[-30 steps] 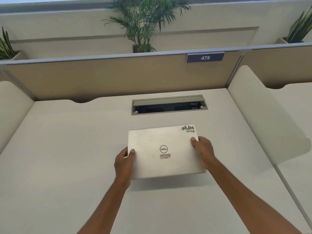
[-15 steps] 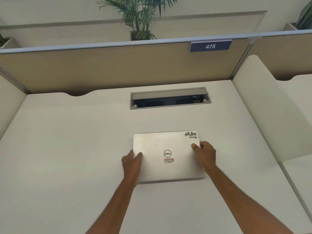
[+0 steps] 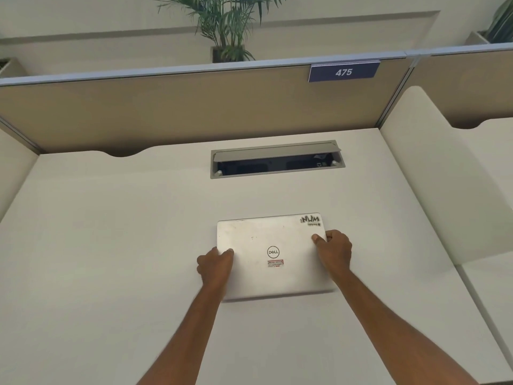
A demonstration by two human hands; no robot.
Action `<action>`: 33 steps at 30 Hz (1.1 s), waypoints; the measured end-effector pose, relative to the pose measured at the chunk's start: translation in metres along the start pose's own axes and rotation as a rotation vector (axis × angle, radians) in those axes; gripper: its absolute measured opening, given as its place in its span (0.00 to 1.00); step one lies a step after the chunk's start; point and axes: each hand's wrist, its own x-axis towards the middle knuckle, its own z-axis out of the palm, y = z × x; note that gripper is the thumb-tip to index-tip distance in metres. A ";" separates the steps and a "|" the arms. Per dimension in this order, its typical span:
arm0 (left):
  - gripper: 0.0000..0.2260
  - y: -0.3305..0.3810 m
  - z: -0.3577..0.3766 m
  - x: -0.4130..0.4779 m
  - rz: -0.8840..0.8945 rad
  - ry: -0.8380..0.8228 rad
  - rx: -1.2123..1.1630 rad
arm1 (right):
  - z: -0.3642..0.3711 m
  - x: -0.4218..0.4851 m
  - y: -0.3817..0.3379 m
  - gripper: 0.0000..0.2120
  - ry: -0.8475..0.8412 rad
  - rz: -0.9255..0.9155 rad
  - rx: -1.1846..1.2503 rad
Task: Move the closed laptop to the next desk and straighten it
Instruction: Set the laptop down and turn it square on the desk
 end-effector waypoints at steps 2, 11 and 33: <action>0.27 0.000 0.001 -0.001 0.004 -0.001 0.018 | 0.001 0.001 0.001 0.11 0.001 0.004 -0.001; 0.25 0.003 0.001 -0.015 -0.024 0.014 -0.024 | -0.001 0.001 -0.003 0.16 -0.022 -0.002 -0.078; 0.28 -0.022 0.053 -0.114 -0.680 -0.390 -1.104 | 0.057 0.014 -0.121 0.21 -0.511 -0.690 -0.851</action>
